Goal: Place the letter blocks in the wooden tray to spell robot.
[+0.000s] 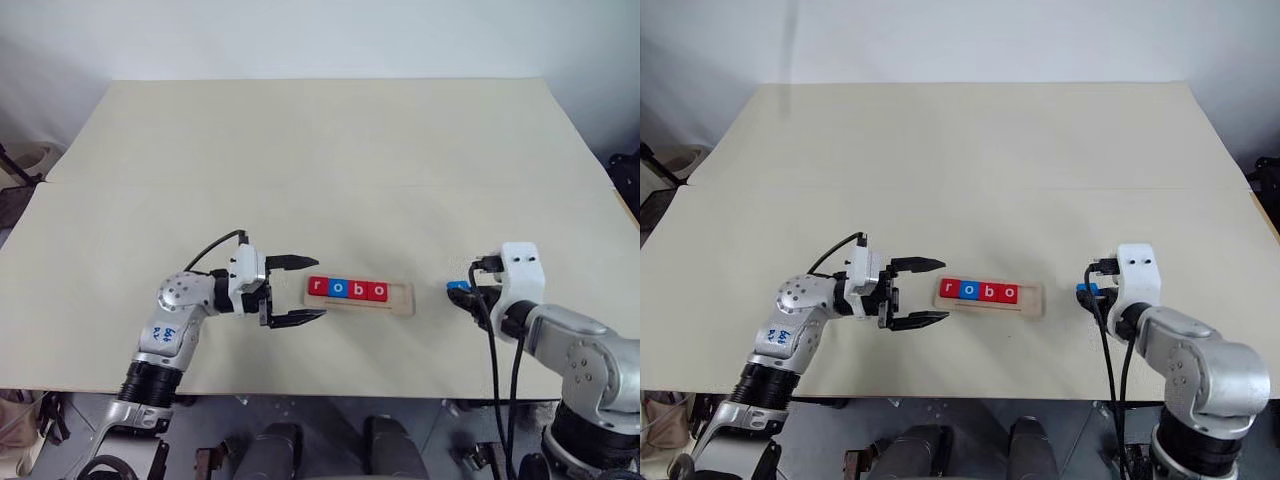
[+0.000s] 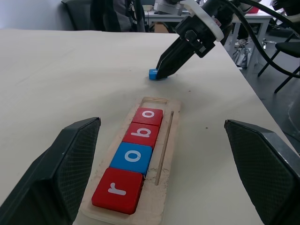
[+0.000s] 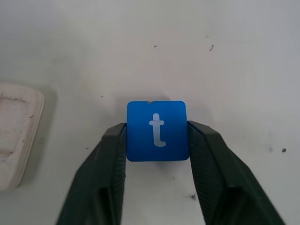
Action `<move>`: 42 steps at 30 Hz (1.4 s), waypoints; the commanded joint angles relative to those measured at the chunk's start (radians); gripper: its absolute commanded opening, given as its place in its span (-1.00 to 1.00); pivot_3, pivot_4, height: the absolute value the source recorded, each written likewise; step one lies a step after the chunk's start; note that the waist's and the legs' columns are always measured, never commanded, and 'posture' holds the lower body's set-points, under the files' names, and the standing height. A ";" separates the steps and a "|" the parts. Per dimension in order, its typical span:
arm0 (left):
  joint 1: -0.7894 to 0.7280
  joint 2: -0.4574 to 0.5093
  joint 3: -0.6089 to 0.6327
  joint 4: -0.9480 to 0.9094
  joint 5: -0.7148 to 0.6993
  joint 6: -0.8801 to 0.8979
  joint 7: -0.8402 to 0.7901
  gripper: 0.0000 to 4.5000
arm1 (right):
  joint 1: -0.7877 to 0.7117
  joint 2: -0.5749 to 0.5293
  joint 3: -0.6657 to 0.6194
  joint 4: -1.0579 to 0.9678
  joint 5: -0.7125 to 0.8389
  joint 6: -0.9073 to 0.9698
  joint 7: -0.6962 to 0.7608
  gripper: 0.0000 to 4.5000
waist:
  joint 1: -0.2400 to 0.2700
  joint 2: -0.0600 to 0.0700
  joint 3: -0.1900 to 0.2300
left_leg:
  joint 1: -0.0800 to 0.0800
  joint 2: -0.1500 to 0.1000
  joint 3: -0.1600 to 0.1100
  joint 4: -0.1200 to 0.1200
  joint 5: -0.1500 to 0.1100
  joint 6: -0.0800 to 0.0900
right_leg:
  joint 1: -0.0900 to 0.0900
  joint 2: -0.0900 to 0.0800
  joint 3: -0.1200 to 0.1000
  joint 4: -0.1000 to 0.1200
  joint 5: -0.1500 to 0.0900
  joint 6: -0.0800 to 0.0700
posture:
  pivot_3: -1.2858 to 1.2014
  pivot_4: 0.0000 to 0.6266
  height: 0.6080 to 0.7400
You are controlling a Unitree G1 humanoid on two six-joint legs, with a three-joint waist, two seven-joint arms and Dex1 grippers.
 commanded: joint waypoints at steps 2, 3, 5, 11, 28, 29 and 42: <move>-0.022 -0.001 0.009 0.009 -0.003 -0.022 -0.016 1.00 | -0.017 -0.041 -0.031 -0.030 0.006 0.001 0.018 0.54 | 0.000 0.000 0.000 | 0.000 0.000 0.000 0.000 0.000 0.000 | 0.000 0.000 0.000 0.000 0.000 0.000 | 0.03 -0.52 1.00; -0.022 -0.001 0.010 0.010 -0.003 -0.024 -0.017 1.00 | -0.018 -0.064 -0.038 -0.023 0.014 -0.009 0.035 0.68 | 0.000 0.000 0.000 | 0.000 0.000 0.000 0.000 0.000 0.000 | 0.000 0.000 0.000 0.000 0.000 0.000 | 0.03 -0.52 1.00; -0.021 -0.001 0.011 0.011 -0.001 -0.027 -0.016 1.00 | -0.012 -0.118 -0.054 -0.010 0.045 -0.042 0.094 0.98 | 0.000 0.000 0.000 | 0.000 0.000 0.000 0.000 0.000 0.000 | 0.000 0.000 0.000 0.000 0.000 0.000 | 0.03 -0.52 1.00; -0.015 0.003 0.016 0.015 -0.001 -0.035 -0.013 1.00 | 0.180 -0.323 -0.148 0.105 0.172 -0.451 0.496 0.99 | 0.007 0.000 0.000 | 0.000 0.000 0.000 0.000 0.000 0.000 | 0.002 0.000 -0.001 -0.006 0.000 0.000 | 0.03 -0.52 1.00; 0.041 0.036 0.048 -0.071 -0.006 -0.028 0.039 1.00 | 0.246 -0.545 -0.011 0.992 -0.027 -1.704 1.057 0.99 | 0.000 -0.001 0.001 | 0.004 0.001 0.004 0.000 0.000 0.002 | 0.004 0.001 0.001 -0.007 0.001 0.001 | 0.03 -0.52 1.00; 0.044 0.039 0.051 -0.076 -0.006 -0.027 0.041 1.00 | 0.218 -0.550 0.011 0.989 -0.018 -1.688 1.073 0.99 | 0.000 -0.001 0.001 | 0.004 0.001 0.004 0.000 0.000 0.002 | 0.004 0.001 0.001 -0.007 0.001 0.001 | 0.03 -0.52 1.00; 0.056 0.039 0.050 -0.097 -0.006 -0.020 0.063 1.00 | -0.163 -0.592 0.380 1.055 -0.146 -1.523 1.182 0.99 | 0.002 -0.001 0.001 | 0.003 0.001 0.003 0.001 0.000 0.002 | 0.004 0.000 0.000 -0.008 0.001 0.001 | 0.03 -0.52 1.00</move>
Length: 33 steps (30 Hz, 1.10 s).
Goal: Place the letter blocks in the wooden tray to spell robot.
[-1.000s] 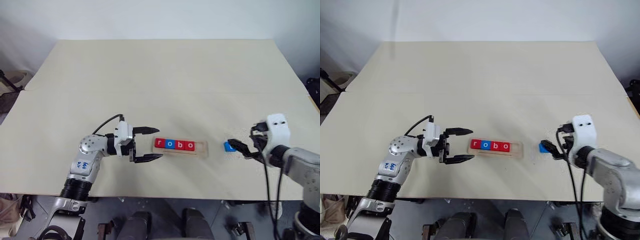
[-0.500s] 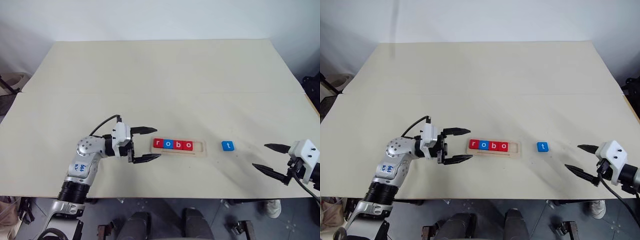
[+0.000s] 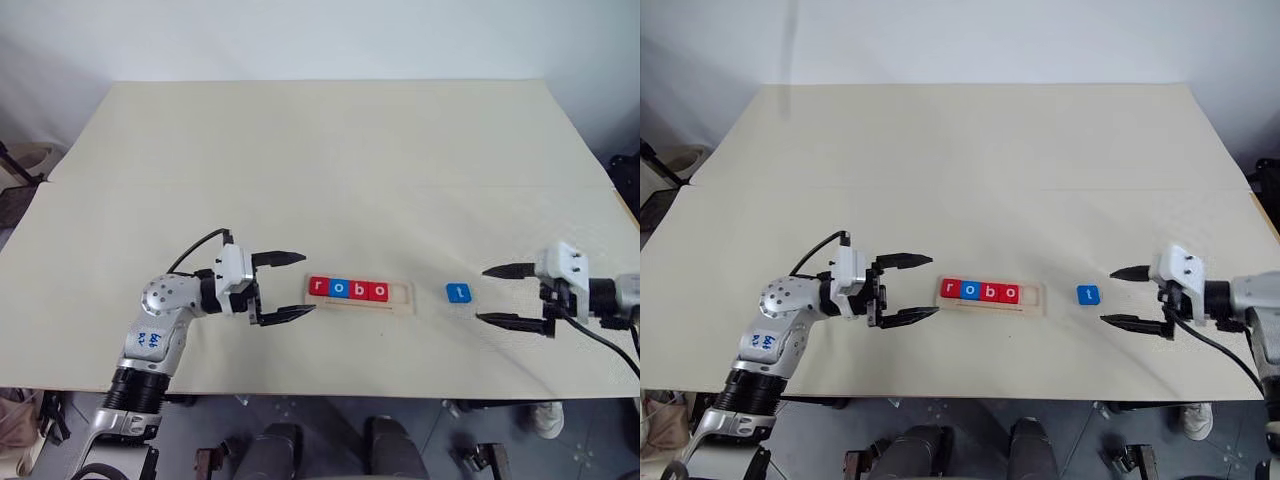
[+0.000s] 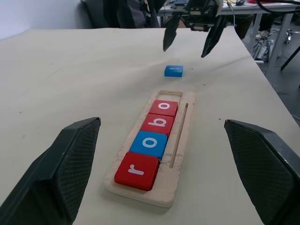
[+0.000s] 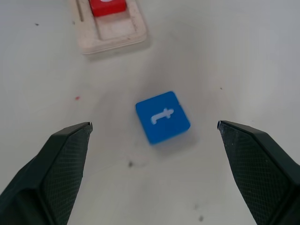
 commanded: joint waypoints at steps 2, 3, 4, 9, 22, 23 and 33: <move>0.004 -0.004 0.004 -0.046 -0.006 -0.003 0.012 1.00 | -0.112 0.030 0.089 0.119 -0.080 -0.079 0.010 0.99 | 0.001 0.000 0.000 | 0.000 0.000 0.000 0.000 0.000 0.000 | 0.000 0.000 0.000 0.000 0.000 0.000 | 0.03 -0.52 1.00; 0.005 -0.004 0.004 -0.049 -0.007 -0.002 0.013 1.00 | -0.128 0.034 0.104 0.141 -0.092 -0.089 0.015 0.99 | 0.001 0.000 0.000 | -0.001 0.000 0.000 0.000 0.000 0.000 | 0.000 0.000 0.000 0.000 0.000 0.000 | 0.03 -0.52 1.00; 0.006 -0.003 0.004 -0.053 -0.007 0.000 0.015 1.00 | -0.144 0.039 0.119 0.167 -0.104 -0.113 0.020 0.99 | 0.002 0.000 0.000 | -0.001 0.000 0.000 0.000 0.000 0.000 | -0.001 0.000 0.000 0.000 0.000 0.000 | 0.03 -0.52 1.00; 0.027 0.008 0.018 -0.077 -0.010 0.005 0.031 1.00 | -0.194 0.061 0.162 0.253 -0.134 -0.181 0.030 0.60 | -0.001 0.000 0.000 | -0.001 0.000 0.000 0.000 0.000 0.000 | -0.001 -0.001 -0.001 0.000 0.000 0.000 | 0.03 -0.52 1.00; 0.050 0.014 0.018 -0.104 -0.013 0.016 0.045 1.00 | -0.208 0.091 0.142 -0.050 0.018 0.078 0.047 -0.35 | -0.002 0.000 0.000 | -0.001 0.000 0.000 0.000 0.000 0.000 | -0.002 0.000 -0.001 0.000 0.000 0.000 | 0.03 -0.52 1.00; 0.049 0.013 0.017 -0.103 -0.012 0.016 0.045 1.00 | -0.202 0.096 0.150 -0.099 0.027 0.119 0.037 -0.35 | -0.001 0.000 0.000 | -0.001 0.000 0.000 0.000 0.000 0.000 | -0.002 0.000 -0.001 0.001 0.000 0.000 | 0.03 -0.52 1.00; 0.038 0.006 0.010 -0.099 -0.010 0.021 0.044 1.00 | -0.181 0.169 0.232 -0.239 -0.018 0.205 -0.053 -0.35 | 0.003 0.000 0.000 | -0.002 -0.001 -0.001 0.001 0.000 0.000 | -0.002 -0.001 -0.001 0.000 0.000 0.000 | 0.03 -0.52 1.00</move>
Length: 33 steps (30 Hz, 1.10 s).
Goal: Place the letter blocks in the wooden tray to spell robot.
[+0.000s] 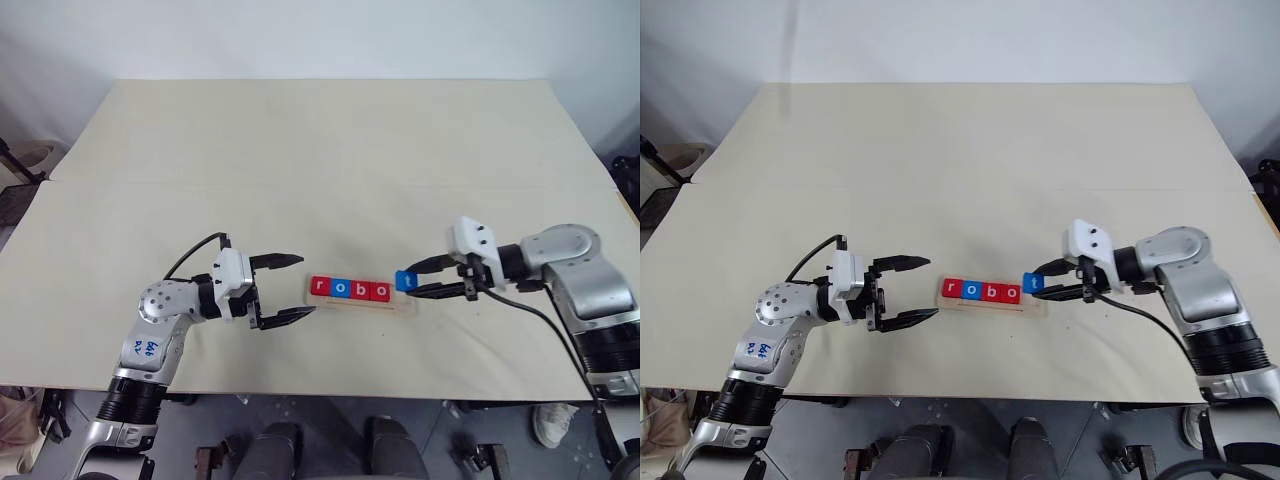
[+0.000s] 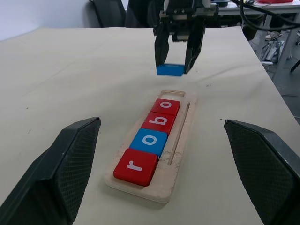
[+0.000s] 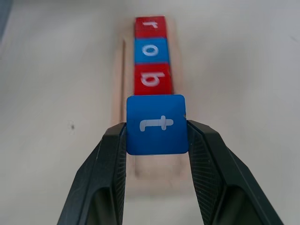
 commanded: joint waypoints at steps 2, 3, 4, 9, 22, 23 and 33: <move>-0.008 0.000 0.005 -0.028 -0.009 -0.003 0.001 1.00 | 0.007 0.002 0.009 -0.002 -0.024 -0.019 -0.025 -0.35 | -0.001 0.000 0.000 | 0.000 0.000 0.000 0.000 0.000 0.000 | 0.000 0.000 0.000 0.000 0.000 0.000 | 0.03 -0.52 1.00; -0.008 0.000 0.005 -0.029 -0.009 -0.002 0.002 1.00 | 0.007 0.004 0.011 0.003 -0.027 -0.022 -0.029 -0.35 | -0.002 0.000 0.000 | 0.000 0.000 0.000 0.000 0.000 0.000 | 0.000 0.000 0.000 0.000 0.000 0.000 | 0.03 -0.52 1.00; -0.008 0.000 0.005 -0.030 -0.009 -0.002 0.002 1.00 | 0.008 0.003 0.013 0.005 -0.029 -0.017 -0.033 -0.35 | -0.002 0.000 0.000 | 0.000 0.000 0.000 0.000 0.000 0.000 | 0.000 0.000 0.000 0.000 0.000 0.000 | 0.03 -0.52 1.00; -0.008 0.000 0.006 -0.031 -0.009 -0.001 0.005 1.00 | 0.017 -0.006 0.027 0.021 -0.043 -0.037 -0.022 -0.35 | -0.003 0.000 0.000 | 0.000 0.000 0.000 -0.001 0.000 0.000 | 0.000 0.000 0.000 0.000 0.000 0.000 | 0.03 -0.52 1.00; -0.007 -0.001 0.005 -0.035 -0.009 -0.001 0.010 1.00 | 0.002 0.013 -0.006 0.008 -0.004 0.012 -0.032 0.97 | -0.003 0.000 0.000 | 0.000 0.000 0.000 0.000 0.000 0.000 | 0.000 0.000 0.000 0.000 0.000 0.000 | 0.03 -0.52 1.00; -0.007 0.001 0.006 -0.034 -0.009 0.000 0.010 1.00 | 0.000 0.007 -0.016 -0.003 0.014 0.031 -0.022 0.97 | -0.003 0.000 0.000 | 0.000 0.000 0.000 0.000 0.000 0.000 | 0.000 0.000 0.000 0.000 0.000 0.000 | 0.03 -0.52 1.00; -0.007 0.007 0.010 -0.028 -0.011 -0.001 0.002 1.00 | 0.046 -0.058 -0.082 -0.021 0.052 0.035 -0.008 0.55 | -0.003 0.000 0.000 | 0.000 0.000 0.000 -0.001 0.000 0.000 | 0.000 0.000 0.000 0.000 0.000 0.000 | 0.03 -0.52 1.00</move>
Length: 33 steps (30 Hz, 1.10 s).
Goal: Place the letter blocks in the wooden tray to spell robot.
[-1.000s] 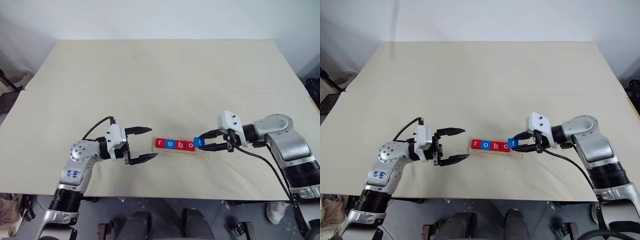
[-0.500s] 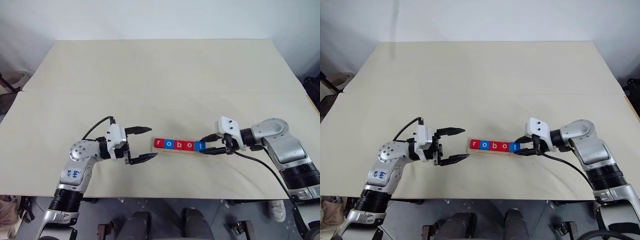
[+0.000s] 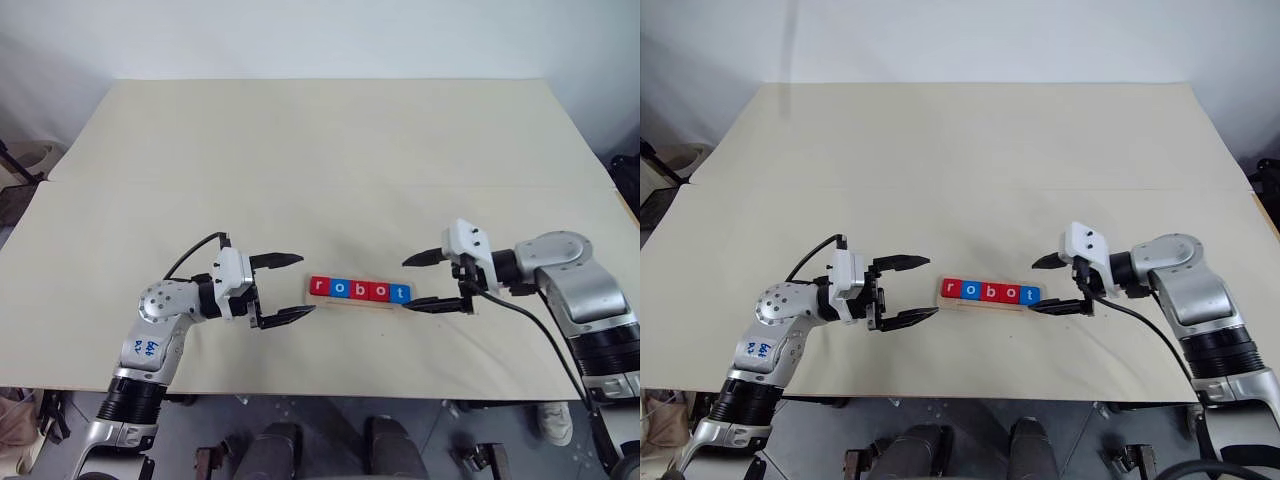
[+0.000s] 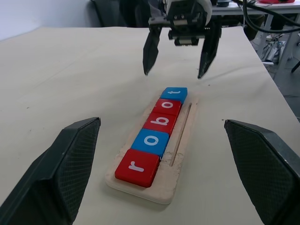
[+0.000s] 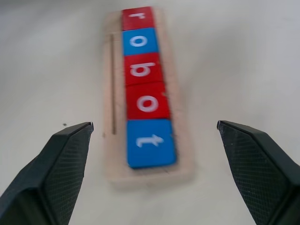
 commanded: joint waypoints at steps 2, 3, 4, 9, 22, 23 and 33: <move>-0.007 0.006 0.010 -0.026 -0.011 -0.005 -0.005 1.00 | 0.049 -0.023 -0.023 -0.069 0.033 0.011 0.011 0.29 | 0.000 0.000 0.000 | 0.000 0.000 0.000 0.000 0.000 0.000 | 0.000 0.000 0.000 0.000 0.000 0.000 | 0.03 -0.52 1.00; -0.008 0.006 0.010 -0.026 -0.010 -0.005 -0.005 1.00 | 0.057 -0.023 -0.022 -0.077 0.035 0.013 0.011 0.16 | 0.000 0.000 0.000 | 0.000 0.000 0.000 0.000 0.000 0.000 | 0.000 0.000 0.000 0.000 0.000 0.000 | 0.03 -0.52 1.00; -0.009 0.005 0.009 -0.026 -0.010 -0.005 -0.005 1.00 | 0.071 -0.022 -0.017 -0.090 0.038 0.011 0.014 0.02 | 0.000 0.000 0.000 | 0.000 0.000 0.000 0.000 0.000 0.000 | 0.000 0.000 0.000 0.000 0.000 0.000 | 0.03 -0.52 1.00; -0.013 0.006 0.009 -0.024 -0.010 -0.003 -0.008 1.00 | 0.110 -0.007 0.004 -0.101 0.014 -0.020 -0.005 -0.72 | 0.000 0.000 0.000 | 0.000 0.000 0.000 0.000 0.000 0.000 | 0.000 0.000 0.000 0.000 0.000 0.000 | 0.03 -0.52 1.00; -0.010 0.010 0.012 -0.031 -0.010 0.001 -0.006 1.00 | 0.082 0.042 0.024 -0.046 -0.018 -0.029 -0.057 -0.99 | 0.000 0.000 0.000 | 0.000 0.000 0.000 0.000 0.000 0.000 | 0.000 0.000 0.000 0.000 0.000 0.000 | 0.03 -0.52 1.00; -0.009 0.011 0.013 -0.032 -0.010 0.002 -0.006 1.00 | 0.083 0.041 0.022 -0.050 -0.012 -0.022 -0.054 -0.99 | 0.000 0.000 0.000 | 0.000 0.000 0.000 0.000 0.000 0.000 | 0.000 0.000 0.000 0.000 0.000 0.000 | 0.03 -0.52 1.00; 0.044 0.092 0.069 -0.050 -0.037 0.020 -0.037 1.00 | 0.216 -0.019 -0.226 -0.167 0.183 -0.031 -0.016 -0.43 | 0.002 0.000 0.000 | 0.000 0.000 0.000 0.000 0.000 0.000 | 0.000 0.000 0.000 0.000 0.000 0.000 | 0.03 -0.52 1.00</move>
